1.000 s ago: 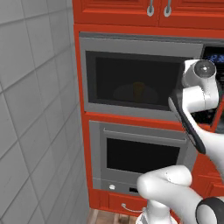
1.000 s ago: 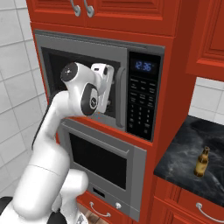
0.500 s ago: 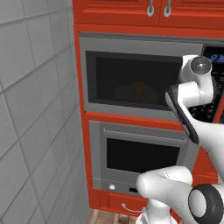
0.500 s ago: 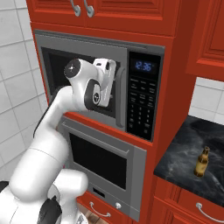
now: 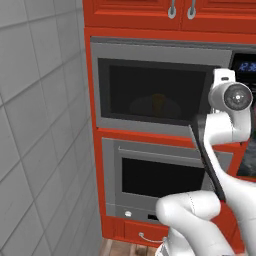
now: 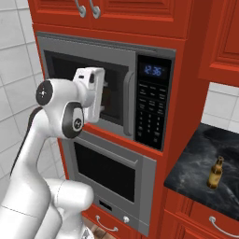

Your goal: Place the microwavable item in the microwave. Then, close the microwave door and press the start button.

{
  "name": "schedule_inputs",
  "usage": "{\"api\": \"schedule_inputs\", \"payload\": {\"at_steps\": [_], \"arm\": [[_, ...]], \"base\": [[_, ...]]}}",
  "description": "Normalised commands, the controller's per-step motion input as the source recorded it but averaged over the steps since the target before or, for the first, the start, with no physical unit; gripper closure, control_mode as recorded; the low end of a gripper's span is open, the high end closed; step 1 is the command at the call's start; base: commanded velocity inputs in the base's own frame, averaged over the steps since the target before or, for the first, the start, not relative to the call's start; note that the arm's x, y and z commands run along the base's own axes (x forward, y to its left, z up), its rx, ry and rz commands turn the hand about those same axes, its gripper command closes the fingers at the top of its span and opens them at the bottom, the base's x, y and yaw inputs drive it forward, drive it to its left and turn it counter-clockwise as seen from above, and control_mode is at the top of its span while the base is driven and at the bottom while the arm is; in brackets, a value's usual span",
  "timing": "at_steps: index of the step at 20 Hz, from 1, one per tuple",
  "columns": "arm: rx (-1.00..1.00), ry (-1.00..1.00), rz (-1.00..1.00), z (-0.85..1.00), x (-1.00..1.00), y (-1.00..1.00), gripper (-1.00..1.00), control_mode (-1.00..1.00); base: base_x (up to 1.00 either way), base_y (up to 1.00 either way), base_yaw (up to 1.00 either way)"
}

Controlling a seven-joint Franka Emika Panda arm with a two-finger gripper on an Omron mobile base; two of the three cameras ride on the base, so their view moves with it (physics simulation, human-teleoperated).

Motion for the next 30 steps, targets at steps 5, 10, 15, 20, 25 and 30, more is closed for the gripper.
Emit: {"api": "schedule_inputs", "payload": {"at_steps": [5, 10, 15, 20, 25, 30], "arm": [[0.03, 0.00, -0.05, 0.36, -0.59, 0.11, -1.00, -1.00], [0.22, 0.11, -0.20, -0.17, -0.88, -0.02, -1.00, -1.00], [0.11, 0.08, -0.15, -0.57, -0.67, -0.01, -1.00, -1.00], [0.00, 0.00, -0.03, -0.50, -0.14, -0.05, -1.00, -1.00], [0.04, 0.09, 0.00, -0.56, 0.09, -0.09, -1.00, -1.00], [0.03, 0.06, -0.06, -0.50, 0.33, -0.36, -1.00, -1.00]], "base": [[0.00, 0.00, 0.00], [0.00, 0.00, 0.00], [0.00, 0.00, 0.00], [0.00, 0.00, 0.00], [0.00, 0.00, 0.00], [0.00, 0.00, 0.00]]}}
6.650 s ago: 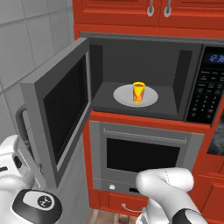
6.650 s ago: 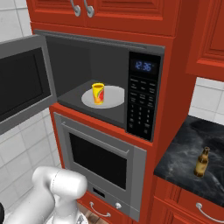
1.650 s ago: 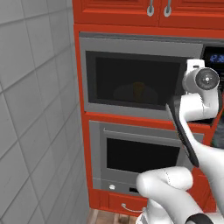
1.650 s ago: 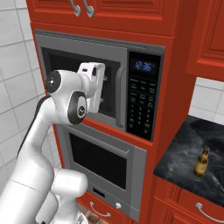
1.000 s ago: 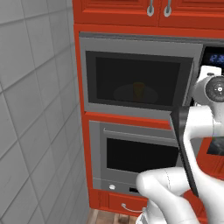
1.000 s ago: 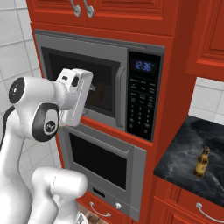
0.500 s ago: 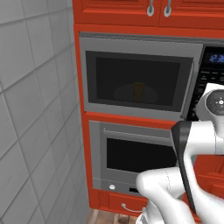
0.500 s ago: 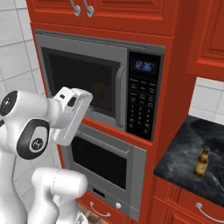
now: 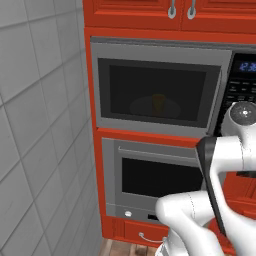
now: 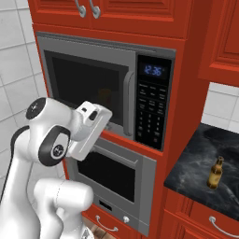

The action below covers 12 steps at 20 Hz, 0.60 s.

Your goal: Place the microwavable item in the microwave. Then, close the microwave door and press the start button.

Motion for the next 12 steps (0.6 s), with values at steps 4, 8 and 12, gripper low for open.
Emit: {"api": "schedule_inputs", "payload": {"at_steps": [4, 8, 12], "arm": [[0.00, -0.01, -0.08, -0.56, 0.16, -0.45, -1.00, -1.00], [0.00, 0.03, -0.07, -0.62, 0.35, -0.29, -1.00, -1.00], [0.00, 0.06, -0.03, -0.44, 0.62, -0.01, -1.00, -1.00]], "base": [[0.00, 0.00, 0.00], [0.00, 0.00, 0.00], [0.00, 0.00, 0.00]]}}
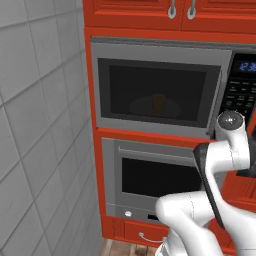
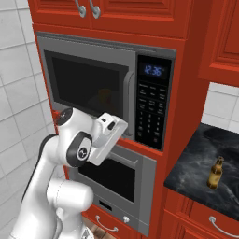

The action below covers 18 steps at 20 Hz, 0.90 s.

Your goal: Place the microwavable item in the microwave. Then, close the microwave door and press the start button.

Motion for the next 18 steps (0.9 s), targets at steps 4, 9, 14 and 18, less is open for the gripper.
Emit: {"api": "schedule_inputs", "payload": {"at_steps": [4, 9, 14, 18], "arm": [[0.00, 0.00, -0.01, -0.28, 0.47, -0.02, -1.00, -1.00], [0.00, -0.02, 0.00, -0.24, 0.26, -0.37, -1.00, -1.00], [0.00, -0.01, 0.00, -0.25, 0.31, -0.36, -1.00, -1.00], [0.01, 0.00, 0.02, -0.28, 0.56, -0.16, -1.00, -1.00]], "base": [[0.00, 0.00, 0.00], [0.00, 0.00, 0.00], [0.00, 0.00, 0.00], [0.00, 0.00, 0.00]]}}
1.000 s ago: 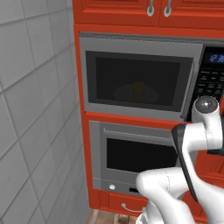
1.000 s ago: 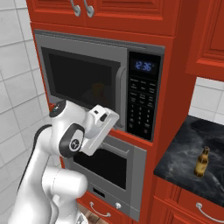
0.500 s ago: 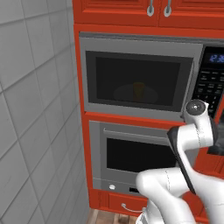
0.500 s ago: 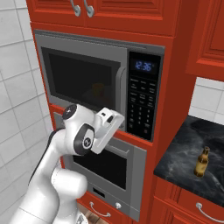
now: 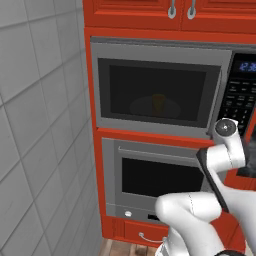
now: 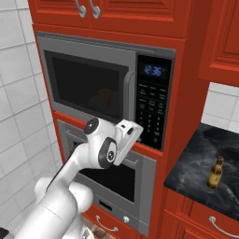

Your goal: Place the microwavable item in the microwave. Then, close the microwave door and press the start button.

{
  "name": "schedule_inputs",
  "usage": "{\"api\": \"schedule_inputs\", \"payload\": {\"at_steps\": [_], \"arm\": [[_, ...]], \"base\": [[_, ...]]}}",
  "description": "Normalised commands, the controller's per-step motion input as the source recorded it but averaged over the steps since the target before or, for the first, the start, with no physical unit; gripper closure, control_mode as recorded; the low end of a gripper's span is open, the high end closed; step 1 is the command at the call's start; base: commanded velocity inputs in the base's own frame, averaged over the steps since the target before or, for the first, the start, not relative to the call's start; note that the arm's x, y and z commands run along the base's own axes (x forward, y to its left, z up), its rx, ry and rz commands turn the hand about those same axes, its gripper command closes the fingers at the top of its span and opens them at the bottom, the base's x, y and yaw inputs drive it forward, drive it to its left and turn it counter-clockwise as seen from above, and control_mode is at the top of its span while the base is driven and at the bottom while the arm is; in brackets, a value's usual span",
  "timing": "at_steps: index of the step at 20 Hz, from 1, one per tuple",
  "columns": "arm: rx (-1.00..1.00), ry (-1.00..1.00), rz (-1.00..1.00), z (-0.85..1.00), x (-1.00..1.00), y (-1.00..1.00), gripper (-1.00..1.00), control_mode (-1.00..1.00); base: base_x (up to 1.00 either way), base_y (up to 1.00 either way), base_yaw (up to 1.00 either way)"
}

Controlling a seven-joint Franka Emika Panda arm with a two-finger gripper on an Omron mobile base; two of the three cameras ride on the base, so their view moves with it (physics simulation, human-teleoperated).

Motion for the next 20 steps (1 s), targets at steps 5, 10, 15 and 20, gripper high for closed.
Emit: {"api": "schedule_inputs", "payload": {"at_steps": [5, 10, 15, 20], "arm": [[0.01, 0.00, 0.05, -0.17, 0.61, -0.02, -1.00, -1.00], [0.01, -0.04, 0.08, -0.01, 0.53, 0.00, -1.00, -1.00], [0.00, -0.08, 0.08, -0.03, 0.34, -0.12, -1.00, -1.00], [0.00, -0.02, 0.04, 0.06, 0.19, -0.05, -1.00, -1.00]], "base": [[0.00, 0.00, 0.00], [0.00, 0.00, 0.00], [0.00, 0.00, 0.00], [0.00, 0.00, 0.00]]}}
